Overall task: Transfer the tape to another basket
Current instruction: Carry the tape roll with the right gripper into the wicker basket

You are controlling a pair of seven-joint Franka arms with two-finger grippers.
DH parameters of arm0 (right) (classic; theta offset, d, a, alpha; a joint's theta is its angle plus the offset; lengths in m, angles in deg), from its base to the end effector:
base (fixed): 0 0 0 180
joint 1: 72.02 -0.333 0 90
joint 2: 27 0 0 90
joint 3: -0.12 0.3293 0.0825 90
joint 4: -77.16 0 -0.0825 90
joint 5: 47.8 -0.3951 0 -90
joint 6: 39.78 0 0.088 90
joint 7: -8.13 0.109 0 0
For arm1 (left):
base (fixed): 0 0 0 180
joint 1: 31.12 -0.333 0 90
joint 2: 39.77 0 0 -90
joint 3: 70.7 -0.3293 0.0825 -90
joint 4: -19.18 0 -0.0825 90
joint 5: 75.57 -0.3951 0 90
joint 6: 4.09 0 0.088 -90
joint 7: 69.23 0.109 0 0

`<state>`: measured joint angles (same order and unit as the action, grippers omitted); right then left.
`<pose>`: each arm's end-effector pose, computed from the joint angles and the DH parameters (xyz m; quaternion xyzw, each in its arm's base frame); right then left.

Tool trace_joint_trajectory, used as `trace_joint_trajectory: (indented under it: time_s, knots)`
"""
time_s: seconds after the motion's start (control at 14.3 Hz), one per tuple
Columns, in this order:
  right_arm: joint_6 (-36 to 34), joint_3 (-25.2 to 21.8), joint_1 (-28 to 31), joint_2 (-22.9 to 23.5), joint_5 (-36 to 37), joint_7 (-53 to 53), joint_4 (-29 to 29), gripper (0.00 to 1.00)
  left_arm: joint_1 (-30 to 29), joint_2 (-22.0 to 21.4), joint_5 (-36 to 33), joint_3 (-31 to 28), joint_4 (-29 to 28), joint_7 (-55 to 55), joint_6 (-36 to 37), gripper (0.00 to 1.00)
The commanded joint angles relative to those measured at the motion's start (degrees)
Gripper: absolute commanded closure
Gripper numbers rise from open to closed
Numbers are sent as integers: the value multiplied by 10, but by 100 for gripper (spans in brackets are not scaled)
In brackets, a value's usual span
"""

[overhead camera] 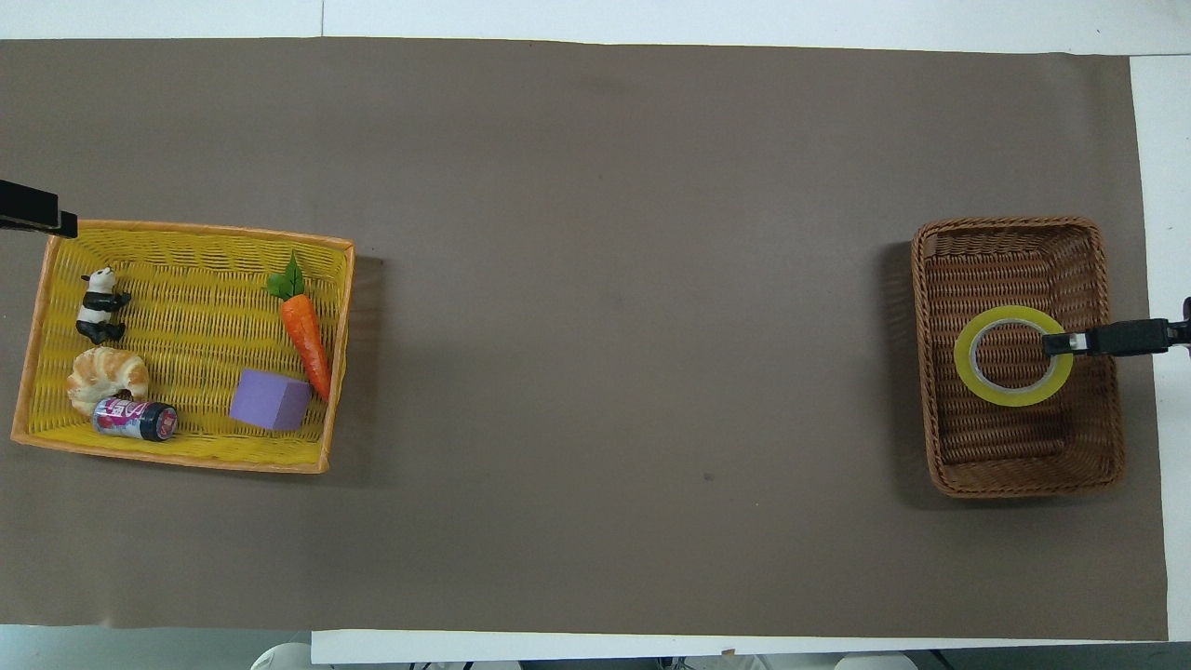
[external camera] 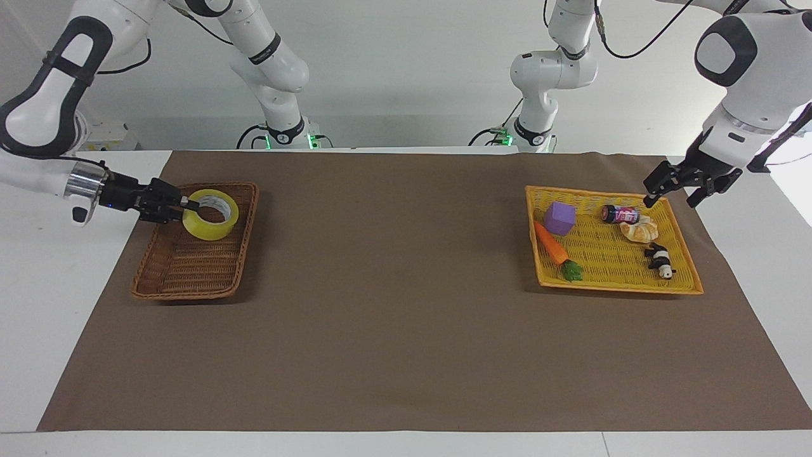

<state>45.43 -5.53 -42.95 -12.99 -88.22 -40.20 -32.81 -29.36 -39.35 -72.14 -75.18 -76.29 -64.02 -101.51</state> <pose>0.4955 -0.2490 0.3618 -0.8938 -0.0168 0.0180 0.4478 0.5769 0.0215 0.5968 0.9993 -0.0183 0.0154 0.0284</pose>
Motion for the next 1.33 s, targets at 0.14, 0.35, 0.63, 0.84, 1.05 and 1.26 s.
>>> trace_joint_trajectory:
  time_s: [0.14,0.35,0.63,0.84,1.05,1.26]
  knots:
    - [21,9,20,4,25,-42,-16,100,-24,-6,-44,54,30,1,61,0]
    - [45,10,30,5,28,-58,-39,100,-26,-6,-48,63,30,2,60,0]
    - [79,10,28,4,31,-74,-58,100,-23,-7,-45,62,15,2,50,0]
    - [100,10,24,2,36,-74,-68,100,-24,-8,-46,60,13,2,56,0]
    - [102,11,20,4,46,-77,-60,54,-23,-8,-46,60,13,2,54,0]
    - [119,12,0,4,49,-100,-59,0,-24,-9,-46,60,13,2,54,0]
